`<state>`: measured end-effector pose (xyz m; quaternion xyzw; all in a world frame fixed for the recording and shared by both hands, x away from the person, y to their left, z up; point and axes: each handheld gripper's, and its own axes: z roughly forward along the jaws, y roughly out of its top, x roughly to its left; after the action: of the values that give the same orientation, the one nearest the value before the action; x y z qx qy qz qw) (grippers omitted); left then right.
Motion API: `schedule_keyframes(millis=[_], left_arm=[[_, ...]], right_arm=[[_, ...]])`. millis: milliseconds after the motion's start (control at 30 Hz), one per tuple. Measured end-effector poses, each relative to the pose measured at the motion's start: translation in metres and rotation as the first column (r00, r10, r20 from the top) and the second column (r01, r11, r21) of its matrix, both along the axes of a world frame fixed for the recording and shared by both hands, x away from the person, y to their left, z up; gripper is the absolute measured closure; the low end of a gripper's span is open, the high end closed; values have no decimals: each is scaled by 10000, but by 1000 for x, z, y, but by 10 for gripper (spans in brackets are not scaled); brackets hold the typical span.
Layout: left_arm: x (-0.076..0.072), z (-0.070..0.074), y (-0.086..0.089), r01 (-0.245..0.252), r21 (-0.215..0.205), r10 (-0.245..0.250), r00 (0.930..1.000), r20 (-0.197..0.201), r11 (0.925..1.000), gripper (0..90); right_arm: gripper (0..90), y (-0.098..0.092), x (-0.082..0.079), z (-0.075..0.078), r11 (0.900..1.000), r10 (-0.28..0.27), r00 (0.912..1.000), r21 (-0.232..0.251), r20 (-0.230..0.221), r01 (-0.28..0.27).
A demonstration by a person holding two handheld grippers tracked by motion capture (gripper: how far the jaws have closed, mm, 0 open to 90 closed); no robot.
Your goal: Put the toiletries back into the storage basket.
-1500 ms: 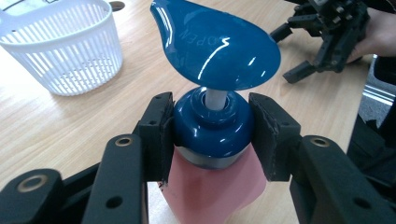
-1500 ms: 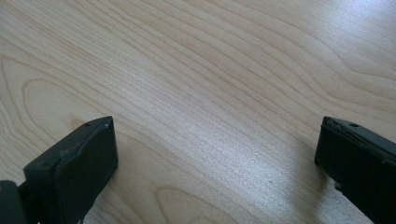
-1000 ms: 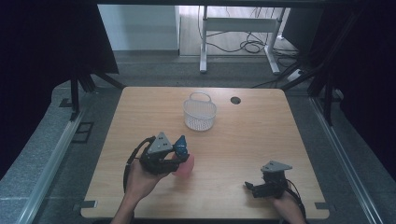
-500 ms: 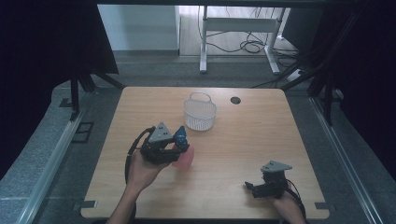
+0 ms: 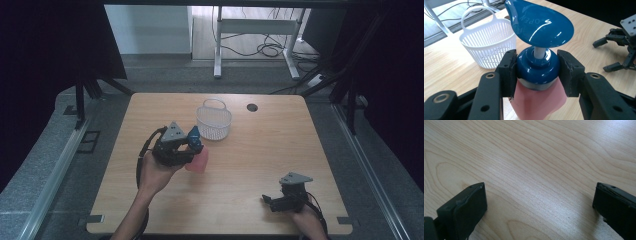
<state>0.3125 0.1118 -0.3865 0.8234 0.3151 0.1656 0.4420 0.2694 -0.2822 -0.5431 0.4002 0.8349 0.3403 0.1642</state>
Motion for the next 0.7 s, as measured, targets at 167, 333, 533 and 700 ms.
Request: schedule_keyframes(millis=[167,333,533,700], left_arm=[[7,2,-3,-43,-42,43,10000,15,10000,526],[15,5,-7,-125,-44,125,9999,36,9999,526],[25,9,-11,-185,91,184,9998,118,9998,526],[32,11,-14,-282,123,281,9995,136,9995,526]], right_arm=[[0,0,0,0,10000,4,10000,-16,-10,-4],[0,0,0,0,10000,-13,10000,3,0,13],[0,0,0,0,10000,-25,10000,10,-15,25],[0,0,0,0,10000,-32,10000,13,-19,32]])
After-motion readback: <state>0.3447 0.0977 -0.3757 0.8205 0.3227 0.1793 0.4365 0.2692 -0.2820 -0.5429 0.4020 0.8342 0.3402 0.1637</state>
